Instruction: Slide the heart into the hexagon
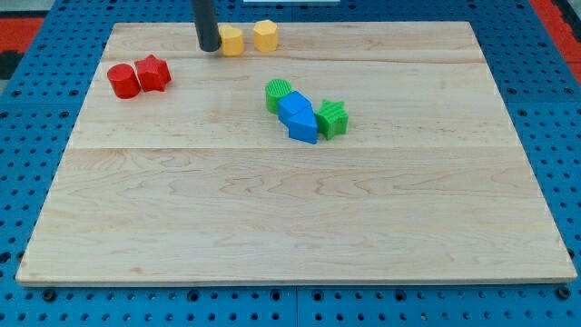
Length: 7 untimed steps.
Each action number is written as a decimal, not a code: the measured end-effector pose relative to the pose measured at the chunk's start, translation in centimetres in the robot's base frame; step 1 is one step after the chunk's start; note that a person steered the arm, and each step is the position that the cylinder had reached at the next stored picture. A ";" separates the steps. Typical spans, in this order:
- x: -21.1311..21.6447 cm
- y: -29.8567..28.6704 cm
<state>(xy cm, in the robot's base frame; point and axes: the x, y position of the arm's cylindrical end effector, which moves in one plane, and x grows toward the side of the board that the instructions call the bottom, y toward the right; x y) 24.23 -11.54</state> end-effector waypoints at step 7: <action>6.3 0.7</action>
